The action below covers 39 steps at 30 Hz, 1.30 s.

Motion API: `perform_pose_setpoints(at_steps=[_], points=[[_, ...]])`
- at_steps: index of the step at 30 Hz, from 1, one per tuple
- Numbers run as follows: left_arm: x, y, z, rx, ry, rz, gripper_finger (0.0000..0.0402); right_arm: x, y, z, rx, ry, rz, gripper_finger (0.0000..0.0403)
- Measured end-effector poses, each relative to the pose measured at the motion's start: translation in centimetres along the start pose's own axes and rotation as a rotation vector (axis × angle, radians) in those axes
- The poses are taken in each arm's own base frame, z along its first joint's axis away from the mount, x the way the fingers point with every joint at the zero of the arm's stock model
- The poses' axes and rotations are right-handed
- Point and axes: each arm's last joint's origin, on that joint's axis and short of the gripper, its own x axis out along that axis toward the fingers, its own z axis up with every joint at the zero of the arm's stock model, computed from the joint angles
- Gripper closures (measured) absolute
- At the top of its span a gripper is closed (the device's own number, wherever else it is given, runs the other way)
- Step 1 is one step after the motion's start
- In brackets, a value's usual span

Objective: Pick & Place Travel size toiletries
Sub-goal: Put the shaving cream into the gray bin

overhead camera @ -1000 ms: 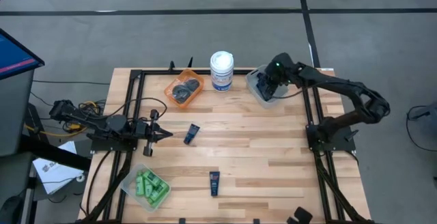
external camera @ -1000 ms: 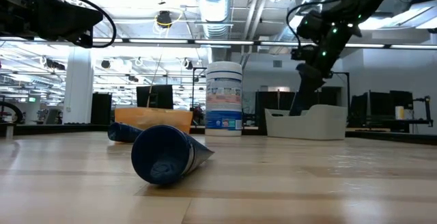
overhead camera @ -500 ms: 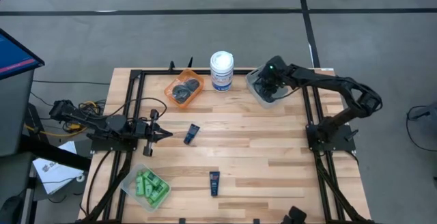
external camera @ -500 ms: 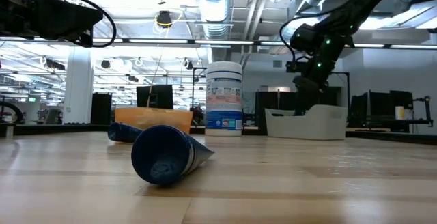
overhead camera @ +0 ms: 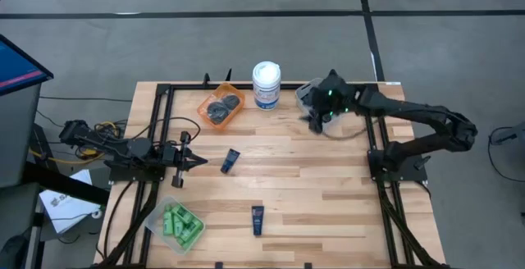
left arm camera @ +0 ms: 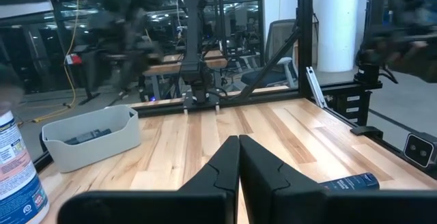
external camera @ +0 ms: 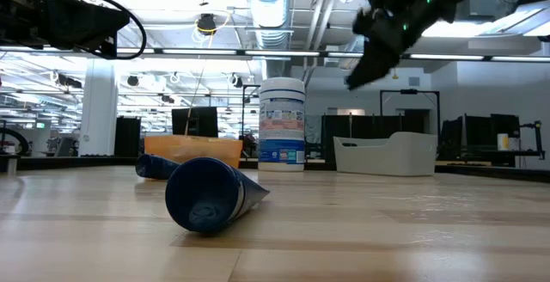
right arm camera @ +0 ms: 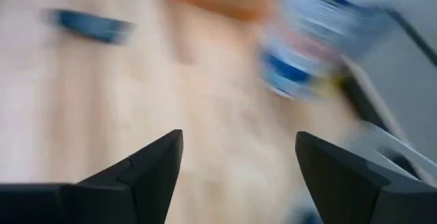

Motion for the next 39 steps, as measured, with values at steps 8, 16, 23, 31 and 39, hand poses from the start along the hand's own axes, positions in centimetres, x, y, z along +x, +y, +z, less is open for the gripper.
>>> perform_pose_setpoints(at_steps=[8,16,23,31,39], points=[[0.0,0.0,0.0,-0.001,-0.002,0.001,0.0401,0.9,11.3,0.9,-0.389,-0.101,0.343,0.0127],[0.1,0.0,0.0,0.001,0.005,0.000,0.0401,2.4,21.0,0.5,-0.616,-0.306,0.558,0.0127],[0.2,-0.1,-0.1,0.004,0.015,-0.002,0.0401,4.8,25.9,0.8,-0.710,-0.284,0.628,0.0127],[0.3,-0.1,-0.3,0.008,0.034,-0.005,0.0401,8.0,30.3,0.7,-0.848,-0.238,0.772,0.0127],[0.5,-0.2,-0.5,0.012,0.049,-0.005,0.0401,10.0,33.5,0.6,-0.943,-0.219,0.856,0.0127]])
